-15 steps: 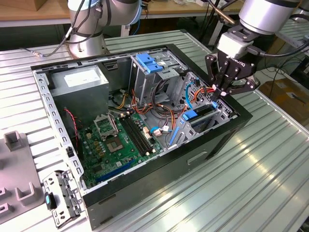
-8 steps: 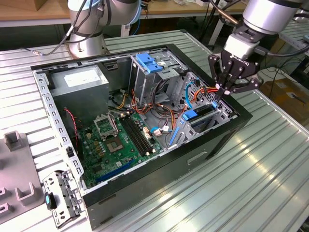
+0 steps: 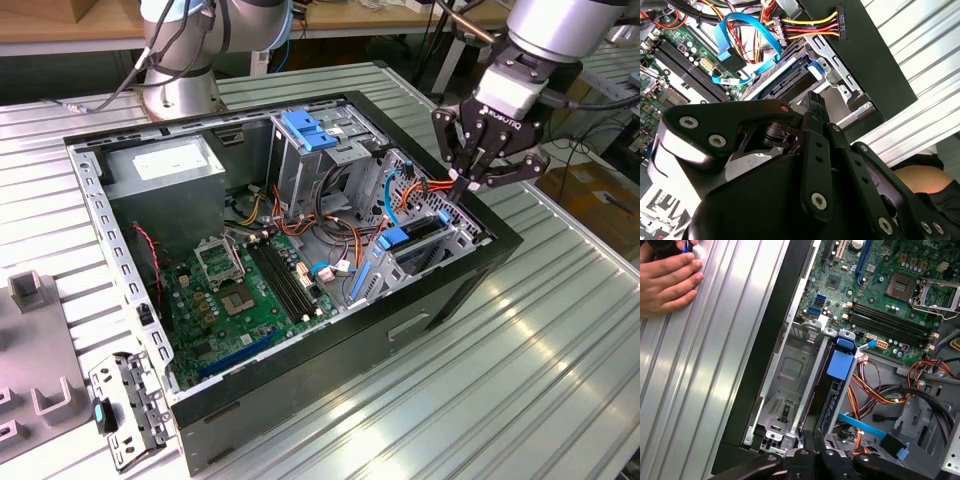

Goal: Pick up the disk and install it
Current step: 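Insert the first disk wire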

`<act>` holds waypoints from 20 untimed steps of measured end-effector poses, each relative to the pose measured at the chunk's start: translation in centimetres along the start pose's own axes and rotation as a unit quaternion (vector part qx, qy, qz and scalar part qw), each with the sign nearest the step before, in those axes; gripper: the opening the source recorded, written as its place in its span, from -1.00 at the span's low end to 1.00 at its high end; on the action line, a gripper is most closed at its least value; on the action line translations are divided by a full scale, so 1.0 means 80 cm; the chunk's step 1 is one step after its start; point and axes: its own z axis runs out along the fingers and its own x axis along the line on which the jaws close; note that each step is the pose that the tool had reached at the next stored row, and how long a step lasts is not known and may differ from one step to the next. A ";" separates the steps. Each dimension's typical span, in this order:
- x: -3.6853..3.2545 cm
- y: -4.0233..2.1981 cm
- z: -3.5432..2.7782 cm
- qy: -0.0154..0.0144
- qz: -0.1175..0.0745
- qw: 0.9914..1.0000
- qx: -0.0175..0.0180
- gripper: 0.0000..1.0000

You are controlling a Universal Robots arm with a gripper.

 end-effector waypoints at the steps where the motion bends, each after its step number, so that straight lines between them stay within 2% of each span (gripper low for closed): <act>1: -0.0003 -0.0002 -0.0027 0.000 -0.001 1.000 0.000 -0.79; 4: -0.0010 -0.0006 -0.0087 0.001 -0.003 1.000 0.000 -0.79; 7: -0.0031 -0.0023 -0.0094 0.004 -0.004 1.000 -0.001 -0.79; 9: -0.0041 -0.0051 -0.0094 0.004 -0.006 1.000 -0.002 -0.79; 20: -0.0051 -0.0283 -0.0093 0.005 -0.020 1.000 -0.001 -0.79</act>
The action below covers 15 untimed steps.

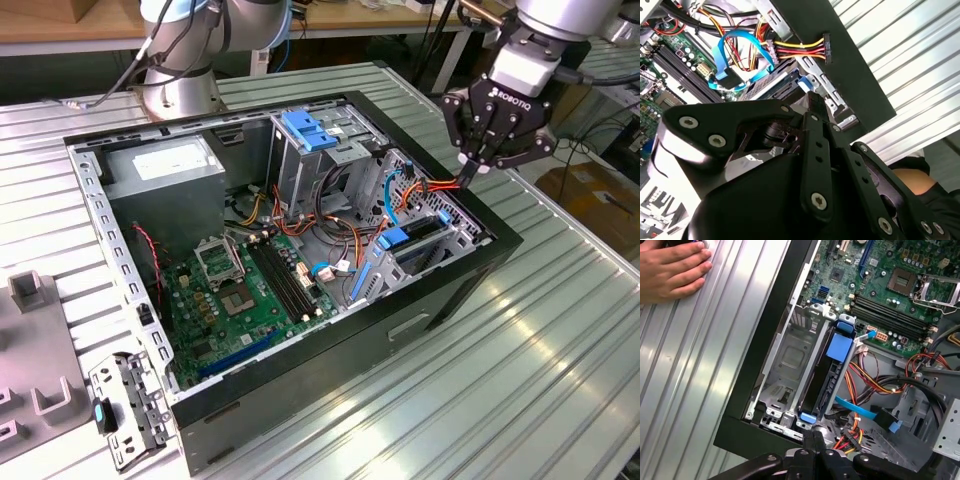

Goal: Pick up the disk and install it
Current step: 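Insert the first disk wire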

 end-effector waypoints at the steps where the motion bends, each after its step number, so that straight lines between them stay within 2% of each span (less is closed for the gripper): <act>1: -0.0009 -0.0029 0.0001 0.003 -0.001 1.000 -0.001 -0.79; 5: -0.0013 -0.0078 0.0002 0.004 -0.010 1.000 -0.001 -0.79; 7: -0.0011 -0.0088 -0.0002 0.004 -0.028 1.000 -0.001 -0.79; 8: -0.0009 -0.0091 -0.0013 0.004 -0.031 1.000 -0.001 -0.79; 11: -0.0012 -0.0095 -0.0071 0.004 -0.033 0.999 -0.001 -0.79; 15: -0.0008 -0.0108 -0.0098 0.004 -0.038 0.999 -0.002 -0.79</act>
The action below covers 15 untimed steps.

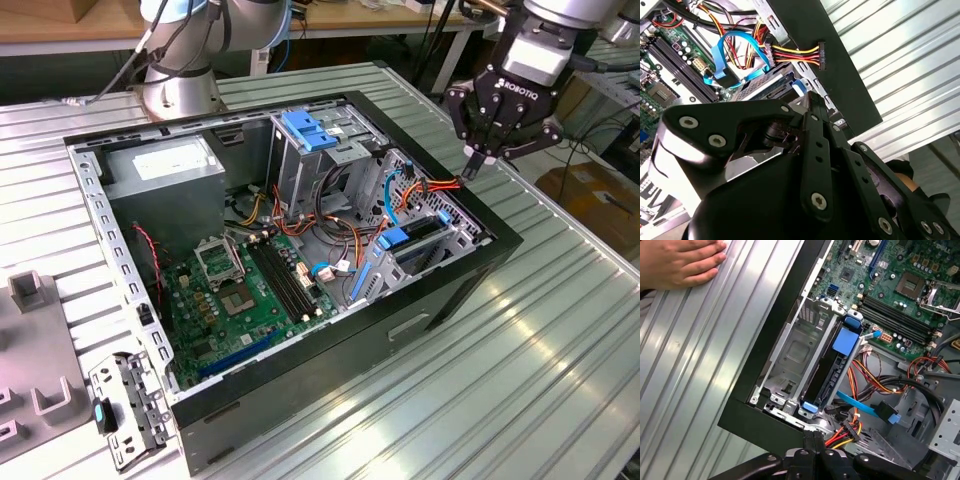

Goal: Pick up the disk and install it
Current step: 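Insert the first disk wire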

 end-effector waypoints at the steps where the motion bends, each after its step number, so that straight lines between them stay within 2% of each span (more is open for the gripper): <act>1: 0.0003 -0.0008 -0.0001 0.000 -0.002 1.000 0.000 -0.79; 5: 0.0021 -0.0055 0.0000 0.000 -0.012 1.000 0.000 -0.79; 9: 0.0030 -0.0077 0.0003 0.001 -0.043 0.999 0.001 -0.79; 11: 0.0031 -0.0078 0.0005 0.001 -0.067 0.998 0.003 -0.79; 13: 0.0031 -0.0078 0.0009 0.001 -0.094 0.996 0.004 -0.79; 15: 0.0040 -0.0097 0.0018 0.001 -0.103 0.995 0.004 -0.79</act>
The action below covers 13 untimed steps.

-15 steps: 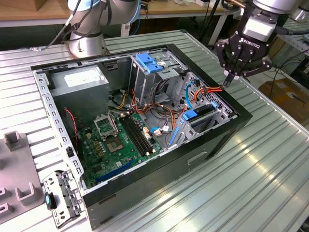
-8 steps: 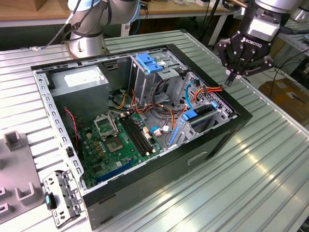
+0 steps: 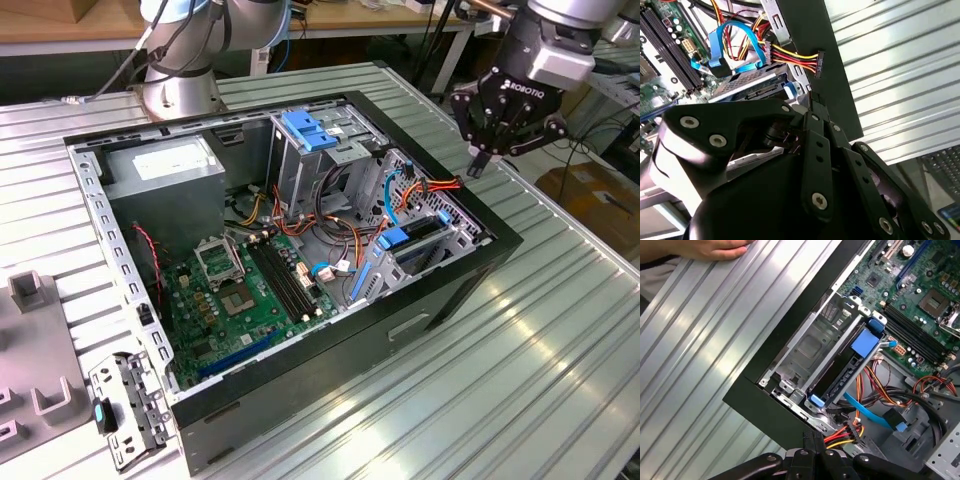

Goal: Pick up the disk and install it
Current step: 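Insert the first disk wire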

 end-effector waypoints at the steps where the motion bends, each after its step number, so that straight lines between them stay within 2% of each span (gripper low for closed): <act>1: 0.0012 -0.0017 0.0002 0.000 -0.001 1.000 0.000 -0.79; 4: 0.0070 -0.0112 0.0022 0.001 -0.003 1.000 0.000 -0.79; 8: 0.0098 -0.0181 0.0075 0.001 -0.003 1.000 0.000 -0.79; 13: 0.0052 -0.0236 0.0127 0.001 -0.008 1.000 0.000 -0.77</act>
